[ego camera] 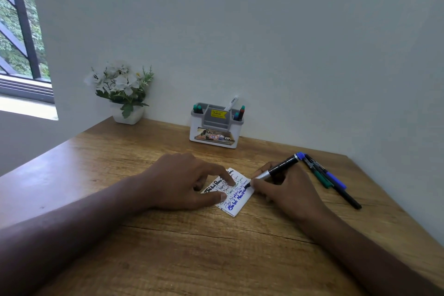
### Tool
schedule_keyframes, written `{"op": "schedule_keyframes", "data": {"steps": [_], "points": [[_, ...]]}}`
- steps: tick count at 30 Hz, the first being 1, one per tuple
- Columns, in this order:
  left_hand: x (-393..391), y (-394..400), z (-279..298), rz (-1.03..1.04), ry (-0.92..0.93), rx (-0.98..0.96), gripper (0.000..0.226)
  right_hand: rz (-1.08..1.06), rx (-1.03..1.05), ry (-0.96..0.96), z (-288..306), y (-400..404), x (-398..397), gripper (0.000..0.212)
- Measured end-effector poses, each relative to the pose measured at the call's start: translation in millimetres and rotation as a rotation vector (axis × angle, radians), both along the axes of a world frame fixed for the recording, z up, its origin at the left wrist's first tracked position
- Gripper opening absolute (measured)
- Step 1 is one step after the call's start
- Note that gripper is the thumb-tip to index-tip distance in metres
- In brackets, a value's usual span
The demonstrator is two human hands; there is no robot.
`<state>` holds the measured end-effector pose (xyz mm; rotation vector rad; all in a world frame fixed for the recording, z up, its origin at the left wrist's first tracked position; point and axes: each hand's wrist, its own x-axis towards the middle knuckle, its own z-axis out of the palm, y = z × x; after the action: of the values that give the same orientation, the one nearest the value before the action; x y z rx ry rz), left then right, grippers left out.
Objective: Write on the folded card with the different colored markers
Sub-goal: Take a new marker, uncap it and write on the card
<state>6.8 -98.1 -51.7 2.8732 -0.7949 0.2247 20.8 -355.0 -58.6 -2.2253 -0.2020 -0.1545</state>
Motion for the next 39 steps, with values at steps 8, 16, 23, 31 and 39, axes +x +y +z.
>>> {"op": "schedule_keyframes", "data": {"steps": [8, 16, 23, 31, 39], "points": [[2, 2, -2, -0.008, -0.01, -0.02, 0.048, -0.038, 0.073, 0.03, 4, 1, -2, 0.006], [1, 4, -4, -0.009, -0.039, -0.226, 0.033, -0.181, 0.431, -0.064, 14, -7, -1, 0.012], [0, 3, -2, -0.046, -0.107, -0.371, 0.053, 0.052, 0.846, 0.038, 16, 1, -7, 0.024], [7, -5, 2, -0.024, -0.165, -0.396, 0.061, 0.172, 0.778, -0.095, 14, -2, -11, 0.017], [7, 1, -5, -0.007, -0.219, -0.393, 0.035, 0.261, 0.758, -0.117, 16, 2, -14, 0.03]]}}
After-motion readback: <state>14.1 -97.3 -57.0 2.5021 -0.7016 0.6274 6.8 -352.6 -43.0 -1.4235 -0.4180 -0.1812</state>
